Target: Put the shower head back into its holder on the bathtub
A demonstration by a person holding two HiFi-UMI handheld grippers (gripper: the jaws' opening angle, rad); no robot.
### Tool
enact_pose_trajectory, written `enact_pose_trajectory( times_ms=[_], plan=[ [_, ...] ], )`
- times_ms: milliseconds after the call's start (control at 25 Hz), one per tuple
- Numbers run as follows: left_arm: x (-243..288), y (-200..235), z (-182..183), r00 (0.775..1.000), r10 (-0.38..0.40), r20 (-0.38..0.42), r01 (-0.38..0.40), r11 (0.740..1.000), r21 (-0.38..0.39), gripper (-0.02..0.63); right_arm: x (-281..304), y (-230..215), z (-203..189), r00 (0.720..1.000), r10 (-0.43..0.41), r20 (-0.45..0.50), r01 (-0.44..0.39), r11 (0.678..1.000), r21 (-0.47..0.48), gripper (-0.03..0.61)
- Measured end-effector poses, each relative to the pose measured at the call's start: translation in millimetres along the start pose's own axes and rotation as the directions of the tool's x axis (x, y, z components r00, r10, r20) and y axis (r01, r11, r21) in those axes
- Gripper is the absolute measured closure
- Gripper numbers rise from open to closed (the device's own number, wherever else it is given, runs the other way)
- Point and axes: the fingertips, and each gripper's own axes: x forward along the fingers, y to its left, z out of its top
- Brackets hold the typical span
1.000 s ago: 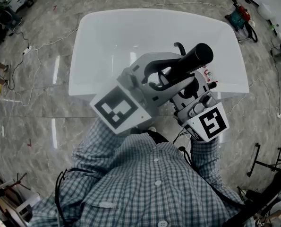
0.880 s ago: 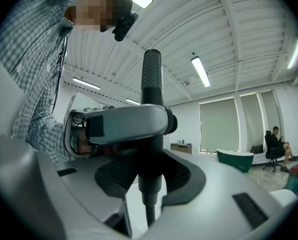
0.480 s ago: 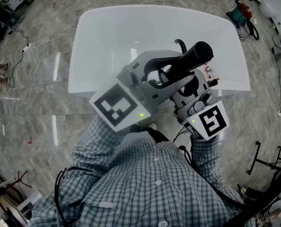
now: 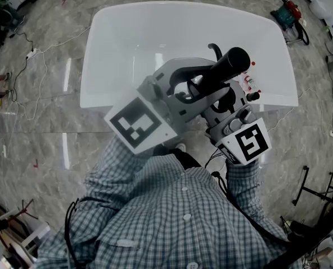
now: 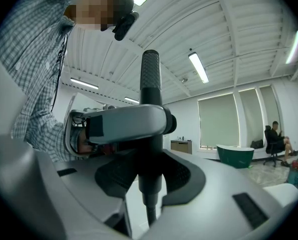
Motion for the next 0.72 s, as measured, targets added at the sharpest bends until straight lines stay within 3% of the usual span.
enact_pose_trajectory(
  times_ms=[560, 720],
  plan=[
    [2.7, -2.0, -28.3, 0.999, 0.001, -0.032, -0.001, 1.000, -0.001, 0.477, -2.6, -1.7, -25.9, 1.000, 0.010, -0.008, -0.009, 1.000, 0.029, 0.446],
    [9.5, 15.5, -32.1, 0.999, 0.007, -0.038, -0.008, 1.000, -0.016, 0.479, 7.5, -17.6, -31.6, 0.999, 0.008, -0.039, -0.007, 1.000, 0.024, 0.446]
  ],
)
